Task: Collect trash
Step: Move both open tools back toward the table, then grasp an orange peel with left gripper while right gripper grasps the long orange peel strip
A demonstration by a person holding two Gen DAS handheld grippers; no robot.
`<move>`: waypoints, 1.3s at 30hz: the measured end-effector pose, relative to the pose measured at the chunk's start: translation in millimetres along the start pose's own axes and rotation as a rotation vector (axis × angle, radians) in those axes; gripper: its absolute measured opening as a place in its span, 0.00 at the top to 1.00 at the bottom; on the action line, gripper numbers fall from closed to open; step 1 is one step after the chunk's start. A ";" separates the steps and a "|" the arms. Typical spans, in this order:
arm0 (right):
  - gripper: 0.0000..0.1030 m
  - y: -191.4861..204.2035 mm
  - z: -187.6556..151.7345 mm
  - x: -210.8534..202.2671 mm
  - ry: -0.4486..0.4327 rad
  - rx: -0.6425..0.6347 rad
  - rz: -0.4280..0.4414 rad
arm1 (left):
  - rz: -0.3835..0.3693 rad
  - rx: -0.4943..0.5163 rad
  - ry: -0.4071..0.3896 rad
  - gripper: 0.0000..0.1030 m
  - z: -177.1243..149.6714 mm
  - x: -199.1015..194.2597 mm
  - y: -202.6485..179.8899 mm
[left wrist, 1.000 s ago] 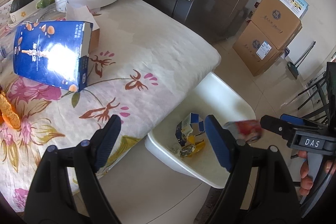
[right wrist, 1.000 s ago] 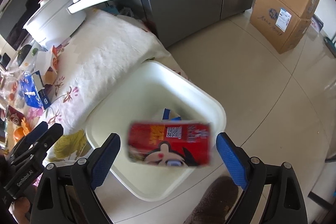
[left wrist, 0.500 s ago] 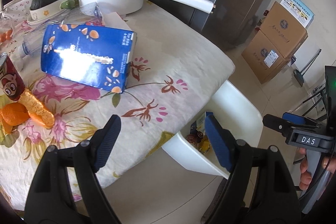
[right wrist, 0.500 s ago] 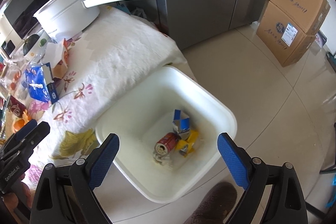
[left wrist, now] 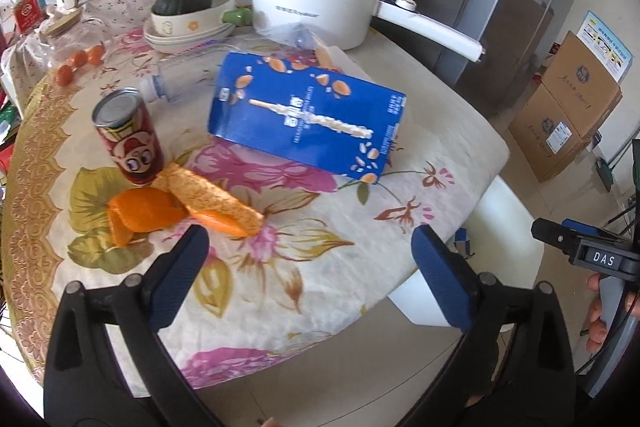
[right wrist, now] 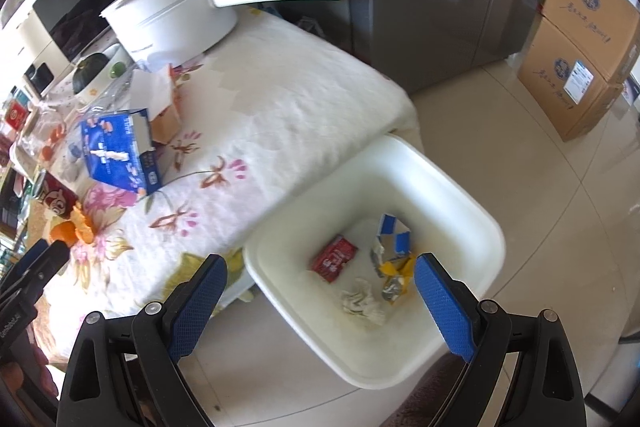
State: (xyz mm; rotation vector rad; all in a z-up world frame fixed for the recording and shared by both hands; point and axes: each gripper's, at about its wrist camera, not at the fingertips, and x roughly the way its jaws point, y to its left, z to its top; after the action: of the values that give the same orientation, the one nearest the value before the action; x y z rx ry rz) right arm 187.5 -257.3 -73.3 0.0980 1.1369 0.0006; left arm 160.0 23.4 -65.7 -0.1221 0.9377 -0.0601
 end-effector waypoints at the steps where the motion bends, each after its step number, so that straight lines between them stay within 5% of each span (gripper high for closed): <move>1: 0.07 5.6 0.5 0.4 0.000 -0.005 0.006 | 0.014 -0.006 -0.004 0.01 -0.2 -2.3 7.8; 10: 0.07 63.3 3.2 7.9 0.007 -0.061 0.063 | 0.131 -0.115 -0.007 0.01 -4.1 -18.4 83.0; 24: 0.07 165.1 -4.5 39.0 0.047 -0.173 0.141 | 0.201 -0.225 0.045 0.01 -31.6 -33.4 175.0; 39: 0.07 262.5 -14.1 92.8 0.056 -0.415 0.221 | 0.193 -0.229 0.057 0.01 -43.9 -34.8 210.6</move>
State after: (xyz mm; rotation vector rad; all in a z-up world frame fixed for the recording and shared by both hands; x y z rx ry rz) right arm 226.8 9.8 -142.7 -0.1477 1.1559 0.4364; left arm 103.6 232.4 -91.0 -0.2421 1.0077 0.2239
